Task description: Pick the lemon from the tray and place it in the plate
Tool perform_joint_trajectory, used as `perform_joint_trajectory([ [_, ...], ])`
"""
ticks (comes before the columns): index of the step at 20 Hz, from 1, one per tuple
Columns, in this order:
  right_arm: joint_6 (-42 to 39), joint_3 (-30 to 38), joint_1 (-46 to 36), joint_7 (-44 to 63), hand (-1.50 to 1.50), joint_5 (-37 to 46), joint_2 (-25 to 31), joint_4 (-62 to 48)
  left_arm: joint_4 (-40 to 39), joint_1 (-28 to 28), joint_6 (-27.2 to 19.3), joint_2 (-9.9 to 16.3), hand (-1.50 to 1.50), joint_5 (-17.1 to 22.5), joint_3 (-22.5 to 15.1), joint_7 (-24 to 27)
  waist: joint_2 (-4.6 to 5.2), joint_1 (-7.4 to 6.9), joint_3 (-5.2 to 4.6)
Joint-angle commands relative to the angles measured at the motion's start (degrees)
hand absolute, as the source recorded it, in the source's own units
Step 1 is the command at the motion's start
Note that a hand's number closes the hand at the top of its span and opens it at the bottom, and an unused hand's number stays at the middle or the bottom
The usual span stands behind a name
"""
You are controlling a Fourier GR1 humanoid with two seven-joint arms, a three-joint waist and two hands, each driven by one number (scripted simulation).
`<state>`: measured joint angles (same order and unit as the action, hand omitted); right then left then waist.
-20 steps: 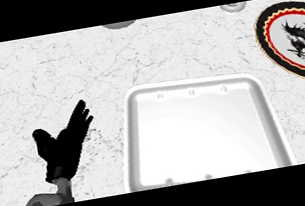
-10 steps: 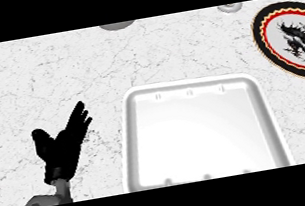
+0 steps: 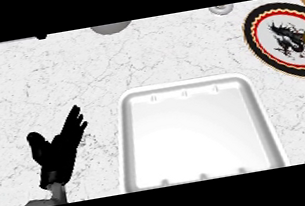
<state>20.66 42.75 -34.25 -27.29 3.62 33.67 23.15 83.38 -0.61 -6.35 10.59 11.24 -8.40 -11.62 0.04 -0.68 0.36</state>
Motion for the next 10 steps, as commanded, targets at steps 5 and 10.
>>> perform_joint_trajectory([
  [5,-7.37,-5.53,9.32,2.33,-1.50,-1.48,-4.96,10.39,0.29,0.20,-0.69,-0.48,0.00,-0.88,0.79,-3.41,-0.37,1.40,-0.45],
  [10,-8.17,-7.95,18.70,5.17,-1.50,-1.84,-6.71,21.09,-3.80,1.23,2.81,0.49,0.00,0.89,3.39,-0.02,-0.35,1.79,-0.50],
])
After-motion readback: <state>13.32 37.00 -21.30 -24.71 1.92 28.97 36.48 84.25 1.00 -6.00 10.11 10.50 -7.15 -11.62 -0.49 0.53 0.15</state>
